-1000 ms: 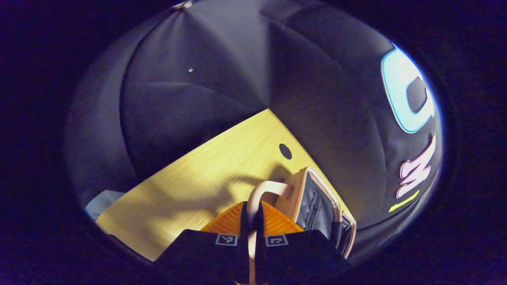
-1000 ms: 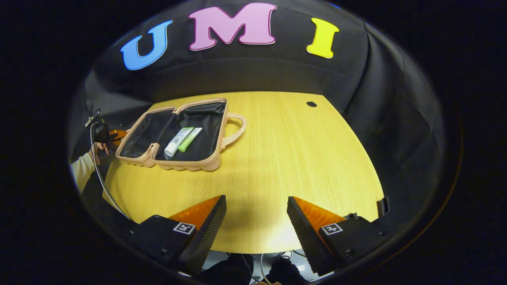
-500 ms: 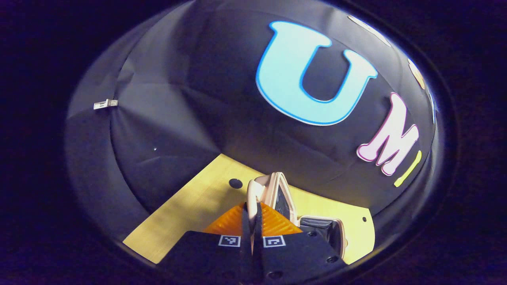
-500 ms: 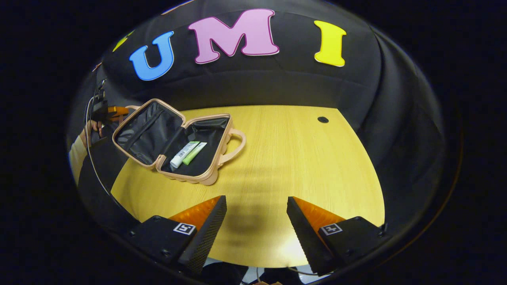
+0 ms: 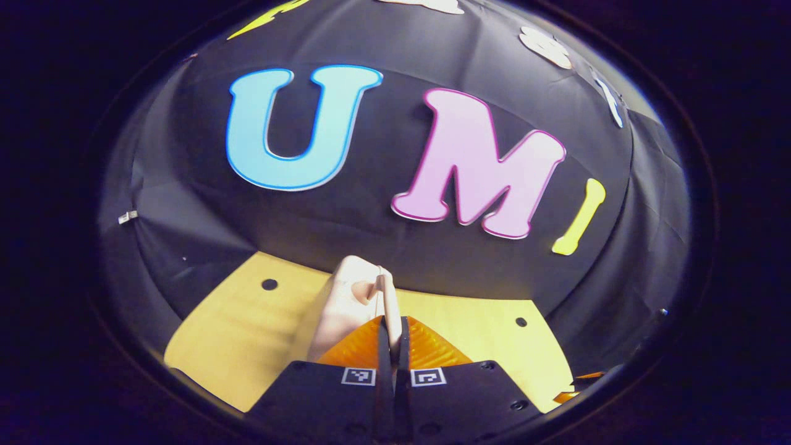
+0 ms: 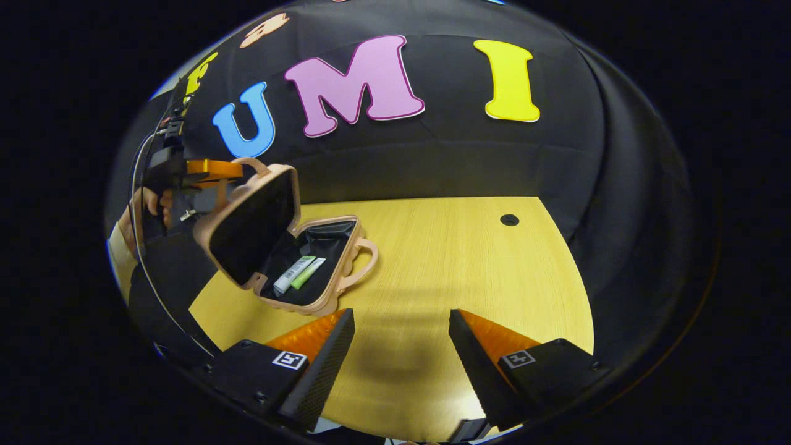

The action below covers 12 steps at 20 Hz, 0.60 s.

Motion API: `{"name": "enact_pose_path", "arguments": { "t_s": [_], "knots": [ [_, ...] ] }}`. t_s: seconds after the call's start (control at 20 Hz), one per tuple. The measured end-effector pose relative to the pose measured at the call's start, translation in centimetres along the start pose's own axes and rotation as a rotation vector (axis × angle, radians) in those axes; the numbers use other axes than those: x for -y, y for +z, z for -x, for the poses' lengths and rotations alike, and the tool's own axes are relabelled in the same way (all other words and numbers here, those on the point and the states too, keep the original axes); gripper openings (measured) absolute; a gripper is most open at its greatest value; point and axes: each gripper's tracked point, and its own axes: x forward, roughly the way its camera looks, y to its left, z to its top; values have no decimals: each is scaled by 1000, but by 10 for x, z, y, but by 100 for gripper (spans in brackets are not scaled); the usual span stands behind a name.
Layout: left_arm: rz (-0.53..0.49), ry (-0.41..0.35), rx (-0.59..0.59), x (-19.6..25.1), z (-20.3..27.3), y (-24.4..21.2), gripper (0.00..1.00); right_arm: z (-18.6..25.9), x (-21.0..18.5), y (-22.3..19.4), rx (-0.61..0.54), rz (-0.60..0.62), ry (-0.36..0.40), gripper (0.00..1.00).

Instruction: First open the suitcase, pack the skin care products into it, and then close the suitcase.

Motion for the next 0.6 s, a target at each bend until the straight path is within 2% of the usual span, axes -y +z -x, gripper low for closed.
{"name": "enact_pose_path", "arguments": {
  "t_s": [0.15, 0.25, 0.35, 0.45, 0.5, 0.6],
  "knots": [
    [30, -61, -117, 67, -46, -72, 6, 7, 14, 2, 19, -25, 17, 98],
    [1, -62, -211, 83, -73, -123, 6, 9, 28, 3, 31, -26, 16, 98],
    [-24, -33, -288, 84, -95, -164, 7, 10, 39, 6, 48, -26, 6, 97],
    [-18, -14, -323, 87, -105, -187, 8, 12, 42, 8, 54, -39, 6, 98],
    [5, -15, -319, 91, -105, -193, 11, 13, 41, 10, 59, -42, 7, 97],
    [41, -25, -264, 100, -103, -185, 31, 15, 41, 15, 78, -33, 1, 98]
  ]
}}
